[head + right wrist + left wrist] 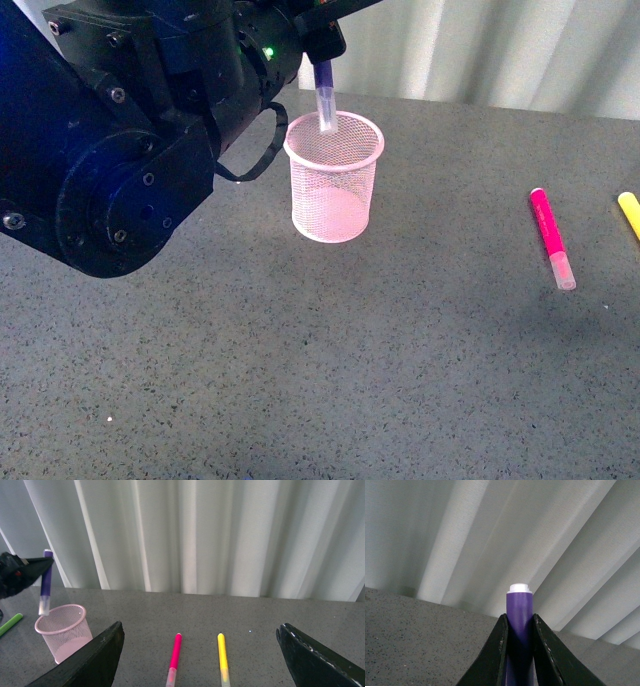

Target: Insert purple and pink pens into pink cup

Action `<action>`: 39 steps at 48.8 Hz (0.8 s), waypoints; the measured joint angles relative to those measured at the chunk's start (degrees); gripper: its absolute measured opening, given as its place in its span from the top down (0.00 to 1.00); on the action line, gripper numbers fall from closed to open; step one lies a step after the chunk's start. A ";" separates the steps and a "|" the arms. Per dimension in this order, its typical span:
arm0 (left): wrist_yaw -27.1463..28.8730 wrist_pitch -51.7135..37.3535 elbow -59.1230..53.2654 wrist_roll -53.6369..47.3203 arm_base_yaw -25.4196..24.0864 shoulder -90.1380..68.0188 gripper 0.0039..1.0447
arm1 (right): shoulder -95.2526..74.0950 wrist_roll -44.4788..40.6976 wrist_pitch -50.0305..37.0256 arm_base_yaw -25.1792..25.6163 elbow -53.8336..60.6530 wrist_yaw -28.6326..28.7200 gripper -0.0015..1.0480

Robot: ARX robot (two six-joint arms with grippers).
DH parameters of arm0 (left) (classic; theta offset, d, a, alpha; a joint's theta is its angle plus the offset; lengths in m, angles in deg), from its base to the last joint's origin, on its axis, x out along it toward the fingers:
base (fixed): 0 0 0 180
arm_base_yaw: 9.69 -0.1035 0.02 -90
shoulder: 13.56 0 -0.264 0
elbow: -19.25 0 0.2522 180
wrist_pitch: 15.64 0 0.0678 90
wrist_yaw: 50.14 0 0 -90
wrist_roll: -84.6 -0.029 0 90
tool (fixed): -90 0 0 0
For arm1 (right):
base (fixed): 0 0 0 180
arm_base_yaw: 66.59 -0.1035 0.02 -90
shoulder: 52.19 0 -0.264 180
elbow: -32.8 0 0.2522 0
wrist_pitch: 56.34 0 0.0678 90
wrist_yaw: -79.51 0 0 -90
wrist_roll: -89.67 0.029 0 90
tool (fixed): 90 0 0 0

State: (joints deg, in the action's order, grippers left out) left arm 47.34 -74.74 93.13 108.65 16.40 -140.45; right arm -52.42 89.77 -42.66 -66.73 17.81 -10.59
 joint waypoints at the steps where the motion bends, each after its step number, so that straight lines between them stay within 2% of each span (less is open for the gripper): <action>1: -0.04 0.00 0.20 0.00 0.09 -0.20 0.88 | 0.00 0.00 0.00 0.00 0.00 0.00 0.07; 39: 2.51 -1.18 0.57 1.36 3.10 -3.50 0.88 | 0.00 0.00 0.00 0.00 0.00 0.00 0.07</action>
State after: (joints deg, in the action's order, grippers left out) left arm 49.86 -75.92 93.70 110.00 19.50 -143.95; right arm -52.42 89.77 -42.66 -66.73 17.81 -10.59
